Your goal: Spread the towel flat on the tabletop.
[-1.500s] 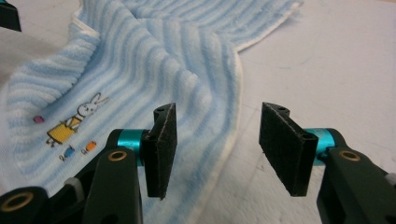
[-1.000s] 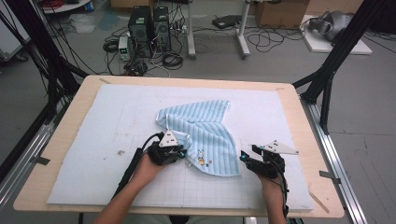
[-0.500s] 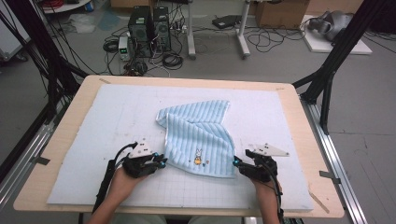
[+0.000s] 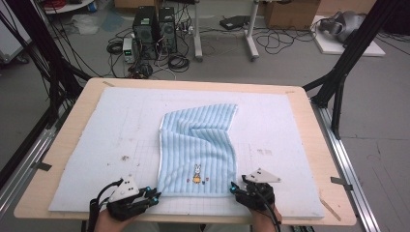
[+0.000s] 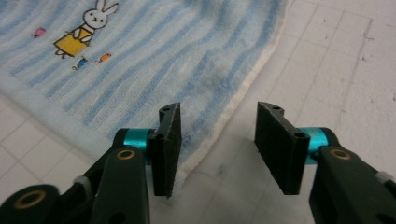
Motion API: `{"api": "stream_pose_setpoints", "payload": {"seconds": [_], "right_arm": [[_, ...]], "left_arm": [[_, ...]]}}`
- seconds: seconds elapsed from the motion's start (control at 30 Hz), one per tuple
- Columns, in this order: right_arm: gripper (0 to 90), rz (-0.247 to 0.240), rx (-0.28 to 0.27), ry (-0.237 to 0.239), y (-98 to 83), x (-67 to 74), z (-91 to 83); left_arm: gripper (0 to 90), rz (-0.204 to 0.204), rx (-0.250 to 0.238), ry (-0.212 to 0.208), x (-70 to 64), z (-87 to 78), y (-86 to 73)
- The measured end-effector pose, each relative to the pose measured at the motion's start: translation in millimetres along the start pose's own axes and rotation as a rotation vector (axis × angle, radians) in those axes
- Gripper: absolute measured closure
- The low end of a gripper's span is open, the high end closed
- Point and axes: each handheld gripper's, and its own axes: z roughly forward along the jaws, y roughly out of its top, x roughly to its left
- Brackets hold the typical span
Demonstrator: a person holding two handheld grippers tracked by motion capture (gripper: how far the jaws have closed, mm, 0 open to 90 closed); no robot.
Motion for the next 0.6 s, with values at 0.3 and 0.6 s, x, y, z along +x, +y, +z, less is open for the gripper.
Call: {"api": "stream_pose_setpoints", "payload": {"seconds": [0.3, 0.6], "right_arm": [[88.2, -0.047, 0.023, 0.010, -11.7, 20.3, -18.0], [88.2, -0.082, 0.015, 0.015, -40.3, 29.0, -64.2]], "left_arm": [[78.7, 0.007, 0.007, -0.022, -21.4, -8.5, -12.0], [66.5, 0.023, -0.002, -0.110, -30.1, -15.9, -18.1]]}}
